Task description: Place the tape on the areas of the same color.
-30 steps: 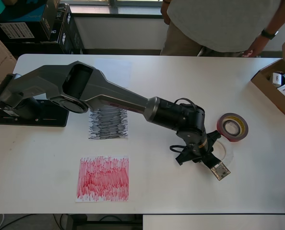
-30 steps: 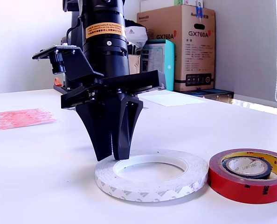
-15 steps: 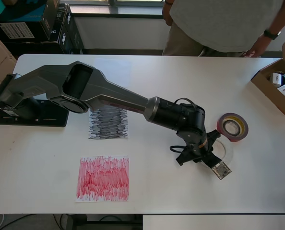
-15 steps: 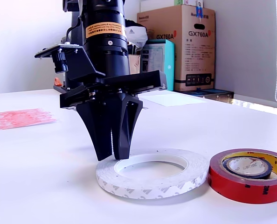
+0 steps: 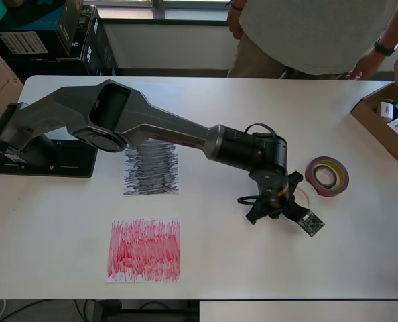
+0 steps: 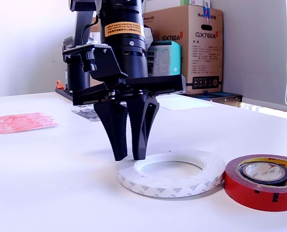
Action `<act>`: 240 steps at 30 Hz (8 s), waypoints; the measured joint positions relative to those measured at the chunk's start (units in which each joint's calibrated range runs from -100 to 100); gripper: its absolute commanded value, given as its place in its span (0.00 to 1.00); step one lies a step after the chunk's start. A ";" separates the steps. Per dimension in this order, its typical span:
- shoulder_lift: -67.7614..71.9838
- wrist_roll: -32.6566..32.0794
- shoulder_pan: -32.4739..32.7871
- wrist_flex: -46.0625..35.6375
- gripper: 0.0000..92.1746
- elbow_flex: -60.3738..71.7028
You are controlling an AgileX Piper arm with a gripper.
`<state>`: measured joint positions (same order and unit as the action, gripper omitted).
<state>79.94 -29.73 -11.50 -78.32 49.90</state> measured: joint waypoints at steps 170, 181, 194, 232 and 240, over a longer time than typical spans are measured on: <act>-29.17 1.13 0.91 16.69 0.58 -39.94; -29.05 -4.89 0.91 15.33 0.58 -33.59; -19.03 -11.72 1.08 5.35 0.58 -18.91; -5.93 -14.10 0.12 -0.97 0.58 -5.68; -6.08 -14.10 0.12 -0.97 0.58 -6.56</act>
<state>73.86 -43.83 -11.39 -79.29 43.33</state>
